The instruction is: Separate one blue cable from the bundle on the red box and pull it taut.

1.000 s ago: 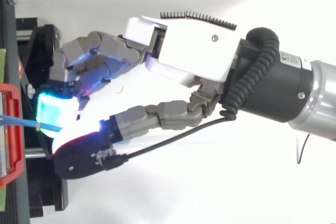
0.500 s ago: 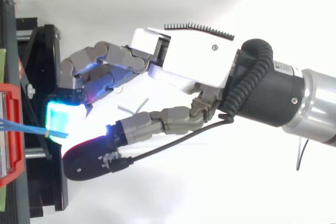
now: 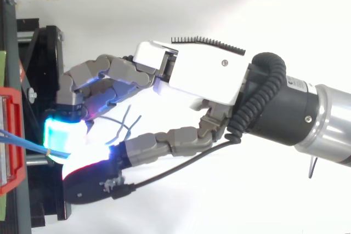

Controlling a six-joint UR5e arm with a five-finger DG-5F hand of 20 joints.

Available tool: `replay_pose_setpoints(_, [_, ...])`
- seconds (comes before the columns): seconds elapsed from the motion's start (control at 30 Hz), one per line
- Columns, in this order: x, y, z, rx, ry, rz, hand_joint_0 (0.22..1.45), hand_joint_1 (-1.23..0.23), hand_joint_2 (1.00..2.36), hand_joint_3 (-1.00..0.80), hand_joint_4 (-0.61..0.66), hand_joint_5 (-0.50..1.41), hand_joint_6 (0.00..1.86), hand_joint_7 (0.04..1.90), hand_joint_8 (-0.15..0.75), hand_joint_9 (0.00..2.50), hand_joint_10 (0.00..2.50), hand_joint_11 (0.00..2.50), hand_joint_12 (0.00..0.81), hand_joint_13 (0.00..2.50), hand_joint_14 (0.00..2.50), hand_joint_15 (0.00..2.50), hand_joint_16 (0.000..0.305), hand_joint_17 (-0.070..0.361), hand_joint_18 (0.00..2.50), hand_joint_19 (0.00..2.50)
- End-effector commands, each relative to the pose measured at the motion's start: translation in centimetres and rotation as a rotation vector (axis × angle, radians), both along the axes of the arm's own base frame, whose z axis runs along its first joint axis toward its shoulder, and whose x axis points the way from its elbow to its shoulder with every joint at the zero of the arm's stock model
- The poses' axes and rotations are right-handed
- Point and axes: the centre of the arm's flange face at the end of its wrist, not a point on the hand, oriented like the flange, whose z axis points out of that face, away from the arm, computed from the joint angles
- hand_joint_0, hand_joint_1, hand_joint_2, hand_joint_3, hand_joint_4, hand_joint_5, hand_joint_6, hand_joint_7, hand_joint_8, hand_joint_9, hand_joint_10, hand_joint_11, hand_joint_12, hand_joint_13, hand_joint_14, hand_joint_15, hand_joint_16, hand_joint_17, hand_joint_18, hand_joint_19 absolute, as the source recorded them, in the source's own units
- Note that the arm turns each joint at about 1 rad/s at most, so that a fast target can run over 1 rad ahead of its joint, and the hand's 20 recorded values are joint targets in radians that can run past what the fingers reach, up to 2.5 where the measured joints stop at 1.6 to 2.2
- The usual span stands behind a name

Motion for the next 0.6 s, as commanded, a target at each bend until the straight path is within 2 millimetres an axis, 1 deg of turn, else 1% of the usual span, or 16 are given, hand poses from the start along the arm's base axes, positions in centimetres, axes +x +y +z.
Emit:
replay_pose_setpoints(0.0, [0.0, 0.14, 0.02, 0.002, -0.001, 0.0, 0.67, -0.97, 1.01, -0.34, 0.09, -0.18, 0.91, 1.05, 0.333, 0.78, 0.01, 0.51, 0.388, 0.53, 0.01, 0.16, 0.046, 0.103, 0.55, 0.19])
replay_pose_setpoints(0.07, [0.08, 0.16, 0.27, 0.004, -0.003, 0.0, 0.7, -0.96, 1.01, -0.42, 0.11, -0.18, 0.9, 1.03, 0.335, 0.78, 0.01, 0.51, 0.387, 0.54, 0.01, 0.15, 0.046, 0.103, 0.56, 0.19])
replay_pose_setpoints(0.17, [0.11, 0.16, 0.34, 0.004, -0.004, 0.0, 0.71, -0.95, 1.0, -0.5, 0.12, -0.18, 0.9, 1.01, 0.331, 0.79, 0.01, 0.52, 0.384, 0.54, 0.01, 0.16, 0.045, 0.102, 0.57, 0.19])
replay_pose_setpoints(0.23, [0.09, 0.16, 0.33, 0.004, -0.003, 0.0, 0.7, -0.95, 1.0, -0.5, 0.13, -0.18, 0.9, 1.01, 0.331, 0.79, 0.01, 0.51, 0.385, 0.55, 0.0, 0.16, 0.045, 0.101, 0.57, 0.19])
replay_pose_setpoints(0.33, [0.06, 0.15, 0.26, 0.004, -0.001, 0.0, 0.65, -0.92, 1.0, -0.5, 0.15, -0.17, 0.89, 1.04, 0.339, 0.81, 0.01, 0.52, 0.385, 0.56, 0.01, 0.17, 0.045, 0.101, 0.58, 0.21])
replay_pose_setpoints(0.4, [0.13, 0.18, 0.4, 0.004, -0.004, 0.002, 0.58, -0.83, 1.0, -0.5, 0.16, -0.16, 0.88, 1.06, 0.342, 0.82, 0.01, 0.51, 0.391, 0.56, 0.01, 0.17, 0.046, 0.102, 0.58, 0.22])
replay_pose_setpoints(0.57, [0.12, 0.17, 0.4, 0.004, -0.004, 0.0, 0.55, -0.71, 1.0, -0.5, 0.17, -0.14, 0.87, 1.09, 0.364, 0.86, 0.01, 0.51, 0.4, 0.56, 0.01, 0.18, 0.047, 0.107, 0.59, 0.23])
